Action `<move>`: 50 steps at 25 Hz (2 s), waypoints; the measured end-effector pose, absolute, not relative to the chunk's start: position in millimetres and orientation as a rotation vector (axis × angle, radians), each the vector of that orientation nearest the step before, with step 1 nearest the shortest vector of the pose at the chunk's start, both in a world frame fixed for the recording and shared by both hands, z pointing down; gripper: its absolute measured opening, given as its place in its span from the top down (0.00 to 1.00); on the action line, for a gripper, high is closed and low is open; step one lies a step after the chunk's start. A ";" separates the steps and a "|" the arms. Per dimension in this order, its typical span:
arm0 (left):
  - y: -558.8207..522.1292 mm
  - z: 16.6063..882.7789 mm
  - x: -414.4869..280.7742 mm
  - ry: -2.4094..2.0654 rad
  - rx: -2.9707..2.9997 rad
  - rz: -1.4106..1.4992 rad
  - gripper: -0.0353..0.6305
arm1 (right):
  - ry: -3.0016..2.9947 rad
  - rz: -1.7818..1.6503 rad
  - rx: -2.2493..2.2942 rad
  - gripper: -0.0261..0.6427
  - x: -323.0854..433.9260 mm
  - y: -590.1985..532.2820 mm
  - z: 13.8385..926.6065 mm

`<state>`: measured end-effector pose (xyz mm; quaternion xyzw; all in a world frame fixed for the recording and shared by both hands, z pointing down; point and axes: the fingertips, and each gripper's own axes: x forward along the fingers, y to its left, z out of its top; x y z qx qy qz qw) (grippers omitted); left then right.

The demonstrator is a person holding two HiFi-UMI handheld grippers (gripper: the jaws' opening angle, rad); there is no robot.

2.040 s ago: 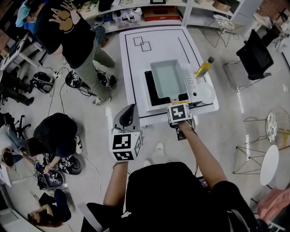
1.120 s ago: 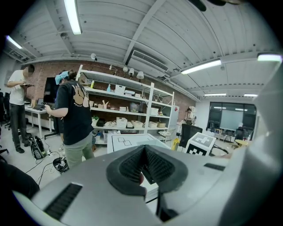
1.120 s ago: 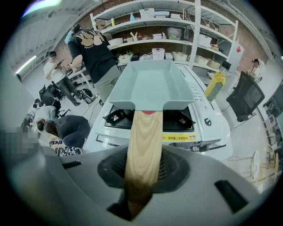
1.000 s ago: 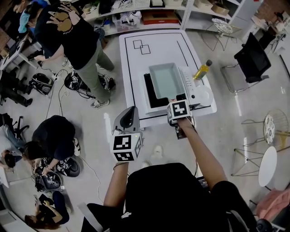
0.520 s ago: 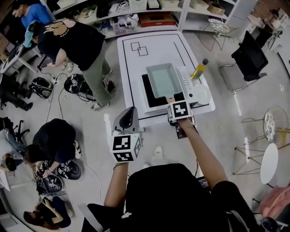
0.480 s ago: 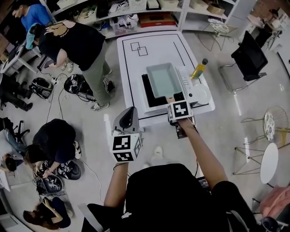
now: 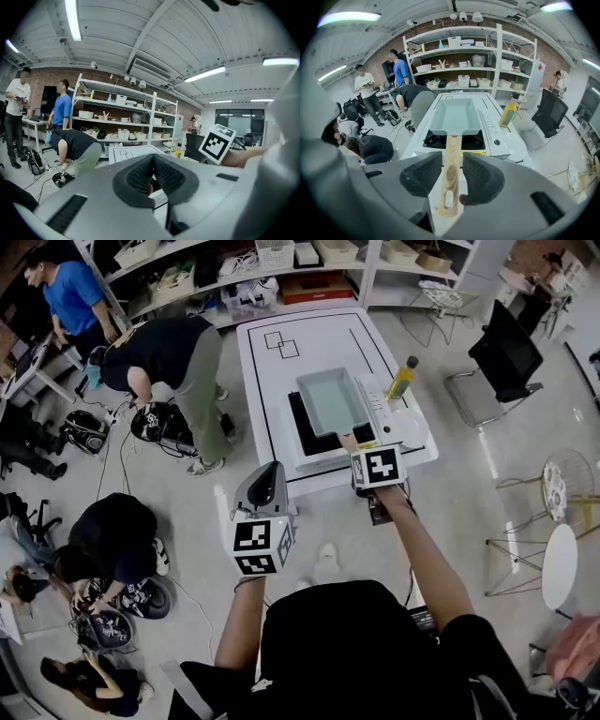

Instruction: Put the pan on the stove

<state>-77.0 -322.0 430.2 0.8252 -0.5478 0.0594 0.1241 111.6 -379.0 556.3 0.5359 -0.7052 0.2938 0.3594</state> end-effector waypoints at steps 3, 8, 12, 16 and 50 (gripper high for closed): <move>-312.7 425.2 -75.7 -1.590 2.425 0.171 0.93 | -1.860 0.748 1.405 0.77 108.8 -370.2 540.9; -292.9 417.9 -74.3 -1.584 2.451 0.174 0.93 | -1.949 0.730 1.428 0.85 98.6 -351.7 512.4; -276.8 411.0 -75.7 -1.577 2.470 0.169 0.93 | -2.027 0.720 1.456 0.91 88.0 -336.1 488.8; -257.4 406.9 -78.1 -1.564 2.490 0.167 0.93 | -2.093 0.685 1.473 0.94 76.8 -314.8 468.8; -180.5 373.9 -66.9 -1.511 2.621 0.154 0.93 | -2.342 0.253 1.692 0.96 56.7 -213.4 367.7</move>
